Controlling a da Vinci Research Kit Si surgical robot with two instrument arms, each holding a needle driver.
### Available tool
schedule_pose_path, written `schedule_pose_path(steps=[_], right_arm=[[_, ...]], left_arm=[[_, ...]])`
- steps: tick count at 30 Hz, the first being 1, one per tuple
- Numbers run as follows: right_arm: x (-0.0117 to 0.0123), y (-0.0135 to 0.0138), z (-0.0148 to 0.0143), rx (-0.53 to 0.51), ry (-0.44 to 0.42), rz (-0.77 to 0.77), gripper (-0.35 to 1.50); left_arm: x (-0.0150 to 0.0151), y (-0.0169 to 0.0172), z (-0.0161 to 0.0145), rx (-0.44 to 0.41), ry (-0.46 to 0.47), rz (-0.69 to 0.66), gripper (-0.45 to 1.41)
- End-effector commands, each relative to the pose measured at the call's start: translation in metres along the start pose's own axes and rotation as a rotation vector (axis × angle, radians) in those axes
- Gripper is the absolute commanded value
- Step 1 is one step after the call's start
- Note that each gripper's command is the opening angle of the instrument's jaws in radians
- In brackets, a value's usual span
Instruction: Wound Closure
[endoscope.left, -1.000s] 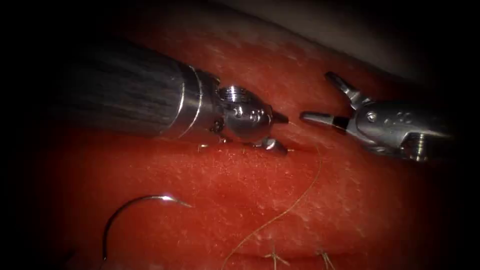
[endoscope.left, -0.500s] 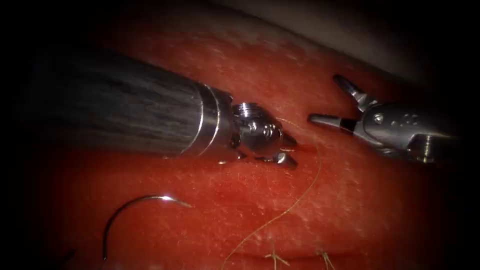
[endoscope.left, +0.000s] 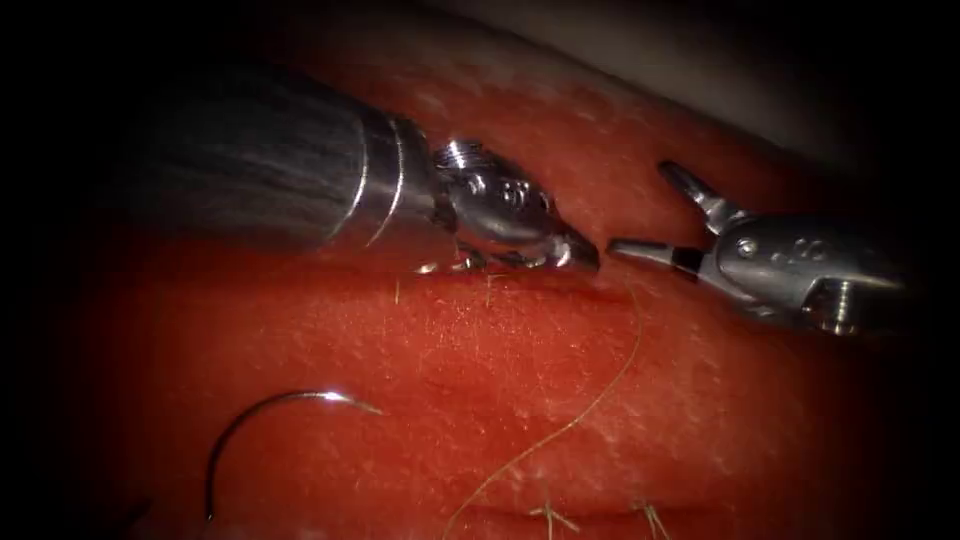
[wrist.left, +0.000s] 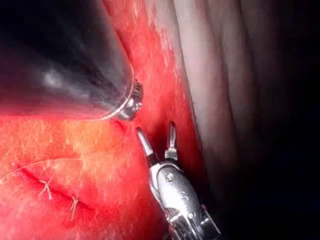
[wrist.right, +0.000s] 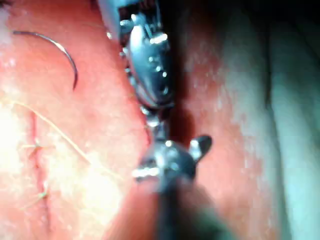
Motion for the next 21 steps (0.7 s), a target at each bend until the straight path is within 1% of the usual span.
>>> schedule_pose_path(steps=[1, 3, 4, 5, 6, 7, 10, 11, 14, 15, 19, 20, 21], right_arm=[[0.0001, -0.0004, 0.0009, 0.0, 0.004, -0.001, 1.06], [-0.0002, -0.0005, 0.0011, -0.002, 0.007, 0.003, 1.06], [-0.0005, -0.0008, 0.0014, 0.013, 0.017, 0.072, 1.08], [-0.001, -0.0012, 0.002, 0.079, 0.046, 0.126, 1.08], [-0.0017, -0.0017, 0.0028, 0.107, 0.074, 0.189, 1.08], [-0.0022, -0.0021, 0.0033, 0.123, 0.084, 0.228, 1.08], [-0.0033, -0.0029, 0.0046, 0.166, 0.098, 0.305, 1.08], [-0.0042, -0.0034, 0.0056, 0.186, 0.106, 0.349, 1.08], [-0.0051, -0.0039, 0.0069, 0.218, 0.12, 0.4, 1.08], [-0.0055, -0.0041, 0.0078, 0.232, 0.125, 0.424, 1.08], [-0.0056, -0.0041, 0.0089, 0.262, 0.174, 0.483, 1.08], [-0.0056, -0.004, 0.0095, 0.271, 0.202, 0.518, 1.11], [-0.0056, -0.0039, 0.0097, 0.276, 0.208, 0.522, 1.13]], left_arm=[[-0.0001, -0.0003, 0.0005, -0.003, 0.006, -0.005, -0.35], [-0.0002, -0.0009, 0.0, -0.007, 0.012, -0.011, -0.35], [-0.0004, -0.0015, -0.0005, -0.005, 0.013, -0.011, -0.35], [-0.0006, -0.002, -0.0009, -0.006, 0.017, -0.011, -0.35], [-0.0007, -0.0024, -0.0014, -0.005, 0.018, -0.012, -0.35], [-0.0008, -0.0026, -0.0018, -0.003, 0.023, -0.012, -0.35], [-0.0008, -0.0031, -0.0028, 0.003, 0.029, -0.015, -0.35], [-0.0008, -0.0034, -0.0033, 0.006, 0.031, -0.017, -0.35], [-0.0008, -0.0035, -0.0036, 0.006, 0.032, -0.017, -0.35], [-0.0009, -0.0035, -0.0038, 0.005, 0.032, -0.017, -0.35], [-0.0009, -0.0035, -0.004, 0.003, 0.032, -0.017, -0.35], [-0.001, -0.0035, -0.0042, 0.002, 0.032, -0.016, -0.35], [-0.001, -0.0035, -0.0043, 0.004, 0.032, -0.017, -0.35]])
